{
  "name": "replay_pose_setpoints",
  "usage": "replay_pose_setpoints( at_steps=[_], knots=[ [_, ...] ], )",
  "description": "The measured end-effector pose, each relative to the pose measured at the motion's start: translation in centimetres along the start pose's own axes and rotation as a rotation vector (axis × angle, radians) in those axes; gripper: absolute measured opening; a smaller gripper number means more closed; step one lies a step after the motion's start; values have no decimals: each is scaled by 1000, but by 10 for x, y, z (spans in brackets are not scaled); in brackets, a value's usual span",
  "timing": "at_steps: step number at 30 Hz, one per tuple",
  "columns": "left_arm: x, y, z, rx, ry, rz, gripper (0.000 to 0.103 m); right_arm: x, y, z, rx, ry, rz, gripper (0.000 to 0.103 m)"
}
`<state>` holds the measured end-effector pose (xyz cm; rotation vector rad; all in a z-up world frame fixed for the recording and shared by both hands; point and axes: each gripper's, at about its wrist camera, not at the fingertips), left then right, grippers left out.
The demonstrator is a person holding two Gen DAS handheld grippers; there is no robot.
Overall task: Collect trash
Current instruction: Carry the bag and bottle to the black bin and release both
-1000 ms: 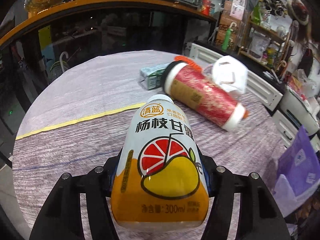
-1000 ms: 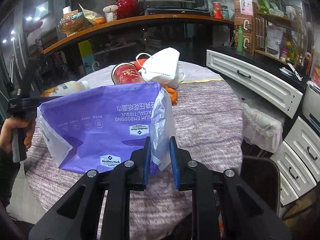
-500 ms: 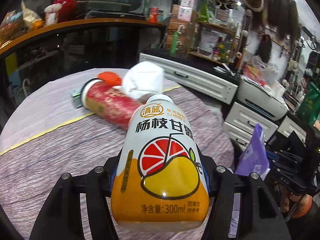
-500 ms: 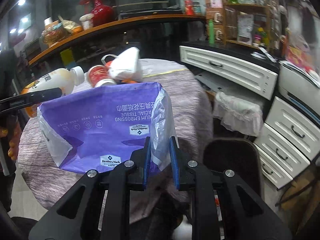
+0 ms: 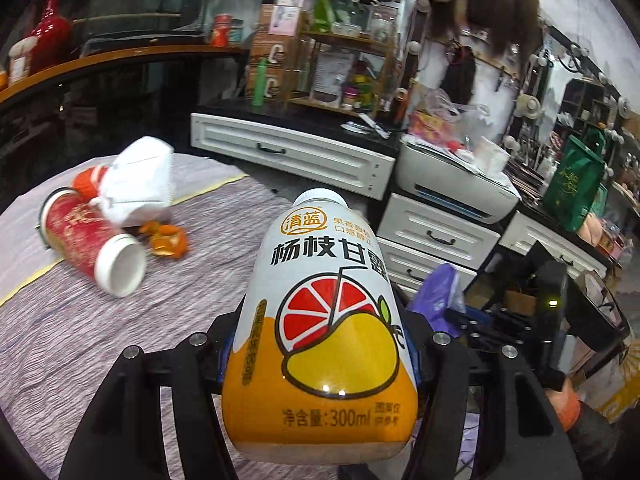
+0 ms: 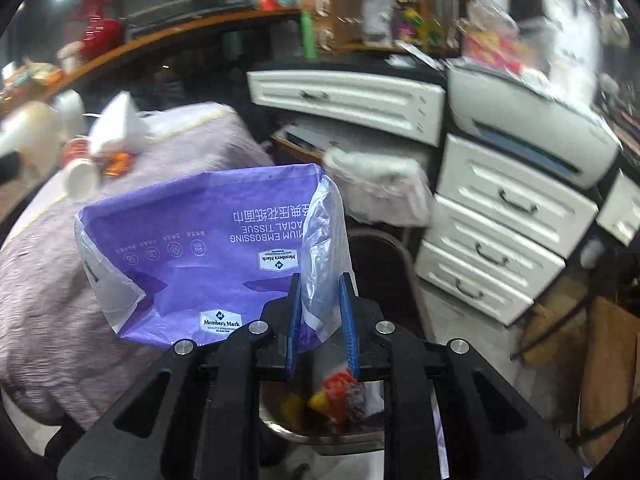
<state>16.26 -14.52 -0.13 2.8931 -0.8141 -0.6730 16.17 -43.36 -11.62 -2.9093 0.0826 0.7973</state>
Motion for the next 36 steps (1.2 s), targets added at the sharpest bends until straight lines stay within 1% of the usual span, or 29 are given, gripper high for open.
replay_pose_setpoints(
  at_steps=[2, 8, 15, 16, 18, 19, 20, 24, 29, 33, 36],
  knots=[
    [9, 12, 3, 13, -14, 25, 60, 12, 13, 11, 11, -34, 38, 19],
    [37, 40, 20, 45, -72, 70, 60, 36, 37, 41, 46, -115, 100, 19],
    [68, 65, 42, 96, -141, 92, 60, 53, 50, 61, 39, -161, 161, 20],
    [71, 69, 44, 102, -147, 93, 60, 55, 53, 64, 38, -166, 167, 24],
    [80, 75, 51, 114, -169, 102, 60, 57, 55, 69, 42, -174, 171, 41],
    [85, 78, 54, 117, -182, 105, 60, 57, 56, 70, 44, -167, 179, 58],
    [91, 81, 59, 119, -199, 109, 60, 54, 57, 70, 48, -149, 187, 66],
    [110, 86, 74, 110, -251, 114, 60, 41, 64, 65, 65, -116, 210, 66],
    [135, 95, 93, 134, -300, 106, 60, 20, 79, 56, 94, -64, 238, 67],
    [158, 104, 112, 153, -363, 113, 60, 0, 89, 51, 104, -19, 264, 67],
    [174, 110, 126, 171, -414, 116, 60, -12, 95, 51, 119, -1, 277, 67]
  ],
)
Point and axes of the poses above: each gripper's, at about its wrist camera, not at the fingertips, and x roughly the way its jaws point, y to its right, z to its underside, and after that the axes turned 14 degrees about y, right-handed
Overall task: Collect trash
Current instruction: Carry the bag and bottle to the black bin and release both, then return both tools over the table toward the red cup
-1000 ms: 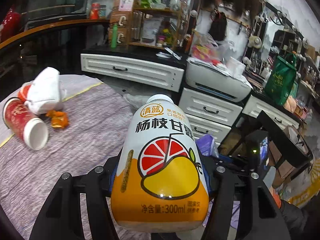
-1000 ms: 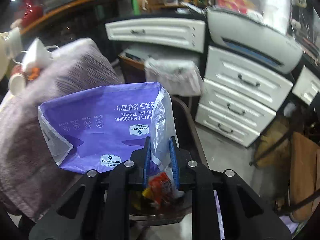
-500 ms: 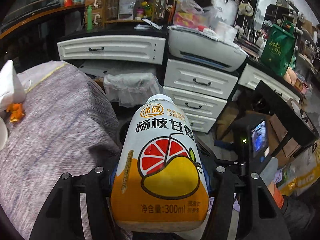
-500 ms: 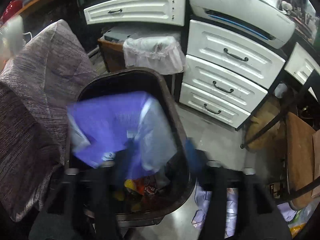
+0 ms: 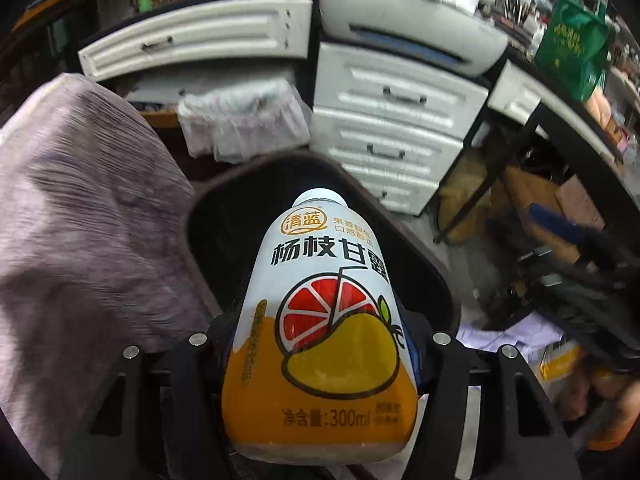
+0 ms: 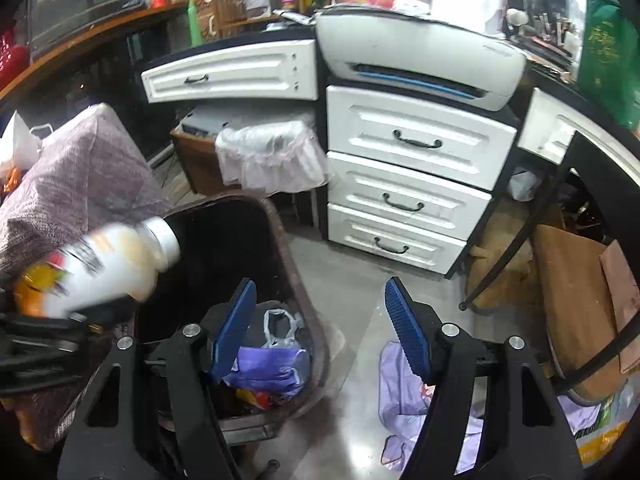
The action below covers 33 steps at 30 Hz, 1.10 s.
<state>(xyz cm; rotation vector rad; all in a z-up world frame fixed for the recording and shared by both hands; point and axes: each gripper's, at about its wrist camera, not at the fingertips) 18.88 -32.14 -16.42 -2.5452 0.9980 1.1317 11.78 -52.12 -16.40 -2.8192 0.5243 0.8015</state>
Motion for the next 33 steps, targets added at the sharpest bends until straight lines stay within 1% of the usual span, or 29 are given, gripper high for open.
replay_pose_setpoints(
  at_steps=[4, 8, 15, 17, 18, 19, 21, 25, 27, 30, 33],
  knots=[
    [23, 5, 11, 1, -69, 14, 60, -6, 10, 2, 26, 2, 10, 67],
    [38, 8, 18, 12, -112, 13, 60, -7, 19, 1, 54, 4, 18, 67],
    [53, 15, 23, 32, -144, 13, 61, -6, 20, 0, 67, 11, 15, 67],
    [52, 16, 22, 34, -137, 19, 64, -7, 20, 0, 69, 12, 15, 67],
    [51, 17, 21, 35, -133, 24, 69, -7, 20, 0, 71, 14, 13, 67],
    [50, 18, 21, 40, -127, 28, 76, -8, 20, 0, 73, 16, 12, 67],
    [45, 20, 18, 44, -113, 26, 81, -9, 19, -1, 73, 21, 11, 67],
    [31, 21, 14, 44, -96, 35, 82, -14, 18, -5, 77, 31, 4, 67],
    [16, 21, 12, 55, -75, 40, 83, -18, 16, -8, 76, 42, -6, 67],
    [-10, 22, 9, 94, -32, 42, 89, -24, 13, -14, 81, 58, -20, 68],
    [-36, 19, 7, 113, 10, 21, 91, -31, 8, -21, 78, 77, -31, 68]
  ],
)
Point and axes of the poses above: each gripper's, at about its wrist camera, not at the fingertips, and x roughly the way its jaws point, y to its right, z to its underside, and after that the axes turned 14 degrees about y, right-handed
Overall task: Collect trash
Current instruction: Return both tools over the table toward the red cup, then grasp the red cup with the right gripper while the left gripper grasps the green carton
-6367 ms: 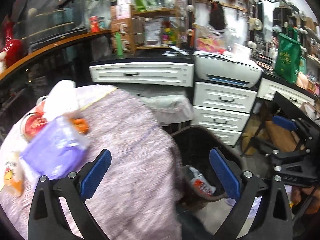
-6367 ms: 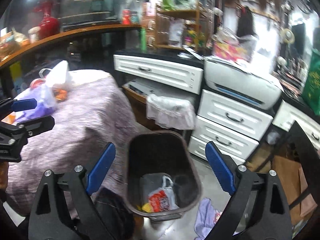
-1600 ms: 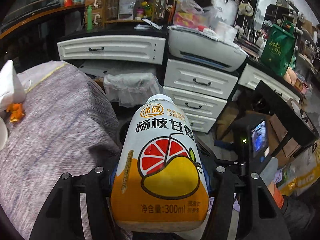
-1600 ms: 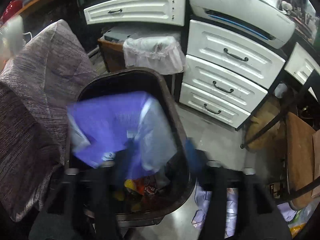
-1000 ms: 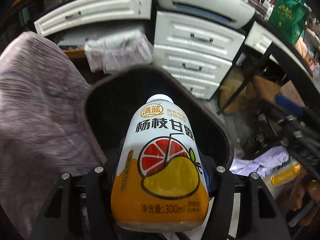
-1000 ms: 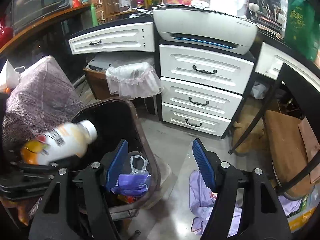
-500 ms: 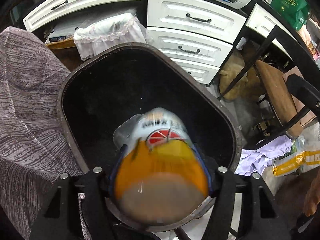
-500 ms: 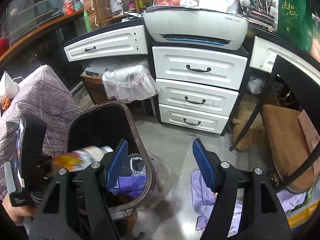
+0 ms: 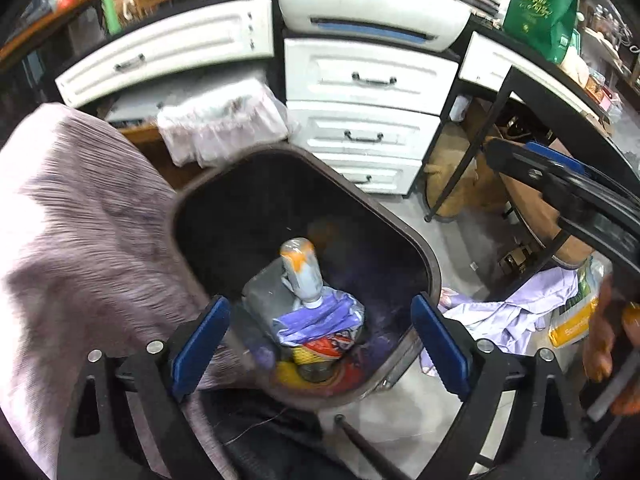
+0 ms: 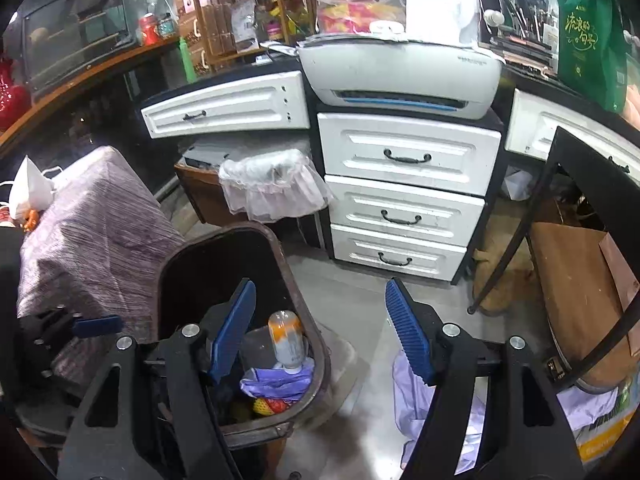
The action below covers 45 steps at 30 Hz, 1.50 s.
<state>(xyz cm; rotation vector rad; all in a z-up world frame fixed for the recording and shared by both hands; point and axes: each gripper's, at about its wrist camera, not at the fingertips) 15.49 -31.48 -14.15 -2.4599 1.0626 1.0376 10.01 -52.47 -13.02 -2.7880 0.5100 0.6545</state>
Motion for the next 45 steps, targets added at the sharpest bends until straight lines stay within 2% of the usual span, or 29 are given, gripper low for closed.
replay_pose_setpoints(
  at_steps=[6, 11, 16, 24, 31, 39, 42, 45],
  knots=[
    [-68, -13, -4, -35, 132, -1, 97, -13, -18, -15, -7, 23, -57, 68],
    [-110, -28, -5, -64, 205, -18, 97, -26, -47, -26, -45, 40, -132, 68],
    [-139, -55, -1, -86, 251, -105, 97, -29, -85, -32, -92, 30, -230, 68],
    [-185, -120, 17, -168, 281, -243, 97, -37, -160, -41, -149, 30, -401, 68],
    [-224, -182, 49, -255, 279, -383, 97, -38, -232, -42, -218, -8, -583, 68],
    [-262, -256, 85, -305, 227, -553, 97, -41, -333, -51, -368, -63, -805, 68],
    [-275, -281, 95, -333, 223, -586, 97, -41, -381, -58, -438, -81, -891, 68],
    [-286, -303, 103, -369, 220, -598, 97, -35, -424, -61, -513, -106, -926, 68]
  ],
)
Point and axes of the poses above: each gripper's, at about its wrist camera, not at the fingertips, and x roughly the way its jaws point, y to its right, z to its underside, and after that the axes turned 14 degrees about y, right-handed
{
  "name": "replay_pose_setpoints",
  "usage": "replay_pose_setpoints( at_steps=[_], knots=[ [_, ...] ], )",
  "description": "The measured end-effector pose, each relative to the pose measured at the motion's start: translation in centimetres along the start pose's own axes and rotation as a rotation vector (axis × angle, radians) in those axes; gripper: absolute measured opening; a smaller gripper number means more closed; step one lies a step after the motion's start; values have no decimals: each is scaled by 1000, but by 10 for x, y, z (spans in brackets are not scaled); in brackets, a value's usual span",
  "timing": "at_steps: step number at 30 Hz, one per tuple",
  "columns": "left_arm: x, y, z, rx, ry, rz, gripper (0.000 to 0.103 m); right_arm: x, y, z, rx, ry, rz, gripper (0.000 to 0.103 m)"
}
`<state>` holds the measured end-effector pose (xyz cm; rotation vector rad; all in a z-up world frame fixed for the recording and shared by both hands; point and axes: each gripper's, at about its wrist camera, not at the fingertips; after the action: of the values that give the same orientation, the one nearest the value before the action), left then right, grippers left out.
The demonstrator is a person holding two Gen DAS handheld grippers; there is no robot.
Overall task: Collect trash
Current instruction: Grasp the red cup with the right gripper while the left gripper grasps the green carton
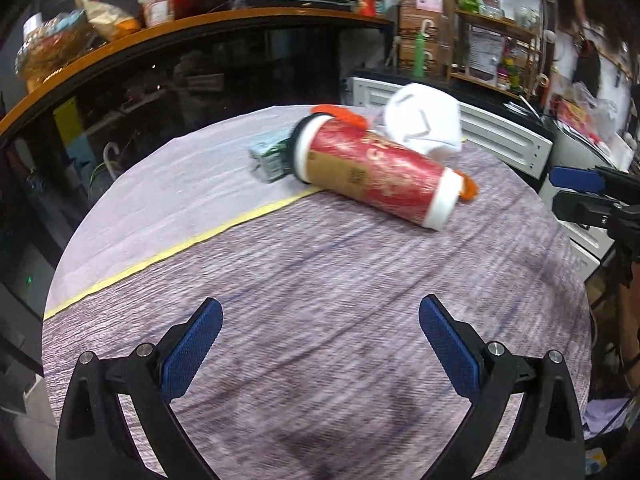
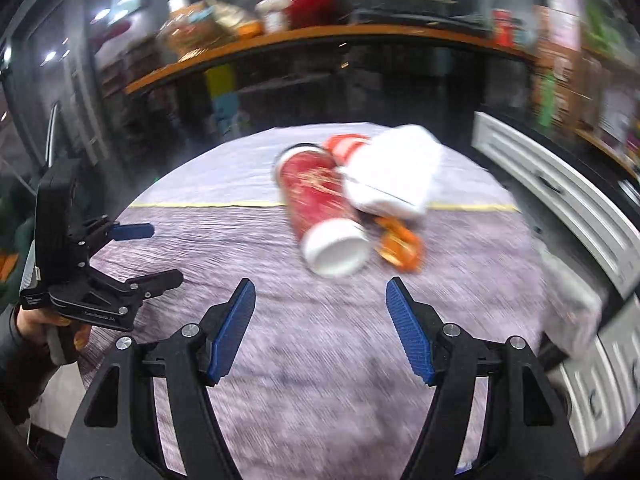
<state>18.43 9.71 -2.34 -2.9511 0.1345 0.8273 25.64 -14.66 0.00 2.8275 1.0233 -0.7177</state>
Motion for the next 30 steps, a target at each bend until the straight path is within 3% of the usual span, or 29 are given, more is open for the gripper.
replay_pose_setpoints(
  at_steps=[6, 15, 19, 25, 30],
  knots=[
    [18, -35, -1, -15, -39, -8, 97, 73, -34, -29, -181, -105, -6, 68],
    [43, -64, -11, -6, -57, 4, 97, 165, -48, -43, -355, -245, 94, 69],
    [55, -72, -16, -3, -60, 11, 97, 192, -52, -45, -409, -288, 133, 75],
    [76, -83, -27, -15, -66, 29, 97, 216, -50, -39, -443, -322, 151, 77],
    [99, -89, -42, 1, -69, 52, 97, 191, -47, -46, -362, -268, 91, 76]
  ],
)
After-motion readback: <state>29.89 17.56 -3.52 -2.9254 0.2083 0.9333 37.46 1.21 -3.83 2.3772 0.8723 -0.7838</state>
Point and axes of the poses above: each gripper's, at about its wrist camera, not at the fingertips, and x roughly the way its jaws point, y to its right, z to its underside, and after that the axes turned 14 degrees about y, right-handed
